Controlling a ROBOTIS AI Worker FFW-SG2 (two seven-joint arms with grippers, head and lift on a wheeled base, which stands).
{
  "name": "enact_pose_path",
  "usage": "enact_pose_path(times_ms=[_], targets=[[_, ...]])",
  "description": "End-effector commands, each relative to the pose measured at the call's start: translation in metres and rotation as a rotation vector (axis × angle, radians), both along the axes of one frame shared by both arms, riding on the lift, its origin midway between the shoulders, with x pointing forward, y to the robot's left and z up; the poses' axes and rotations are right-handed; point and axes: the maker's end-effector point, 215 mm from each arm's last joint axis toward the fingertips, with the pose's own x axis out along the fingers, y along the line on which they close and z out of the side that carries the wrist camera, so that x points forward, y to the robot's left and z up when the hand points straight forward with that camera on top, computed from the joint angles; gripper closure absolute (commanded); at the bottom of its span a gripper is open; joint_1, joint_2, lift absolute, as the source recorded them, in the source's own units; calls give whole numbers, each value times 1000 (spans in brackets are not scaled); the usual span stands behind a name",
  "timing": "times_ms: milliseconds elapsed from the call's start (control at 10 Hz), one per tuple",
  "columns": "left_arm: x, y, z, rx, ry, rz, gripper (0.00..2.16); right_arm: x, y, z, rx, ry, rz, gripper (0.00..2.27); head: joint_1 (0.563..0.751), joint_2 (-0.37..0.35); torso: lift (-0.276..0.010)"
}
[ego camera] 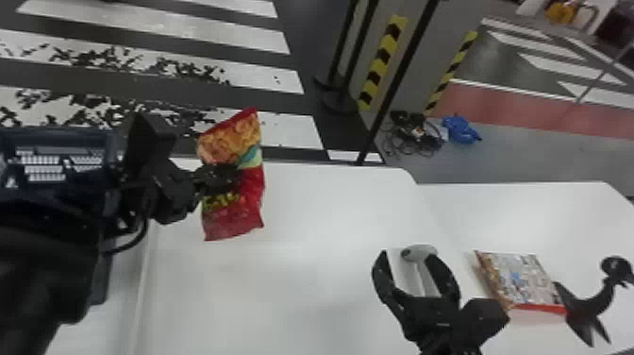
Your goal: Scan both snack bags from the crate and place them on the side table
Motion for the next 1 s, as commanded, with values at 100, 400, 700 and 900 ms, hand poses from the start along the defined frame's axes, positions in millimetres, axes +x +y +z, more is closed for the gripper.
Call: enact_pose_path(times_ms=[100,400,700,900], targets=[[-22,-48,-40,13,-12,-77,2142,-5,-9,1,-3,3,-15,63,695,-350,-98],[-43,-83,-57,17,7,-142,2142,-10,-21,2,-3,2,-37,63,695,-350,-98],[-60,-101,-65,10,35,-186,1430,-8,-24,4,-4,-4,-46,63,695,-350,-98],[-62,-103,-66,13,36,-196,-1,-6,-24,3,-2,-4,-48,63,695,-350,-98]])
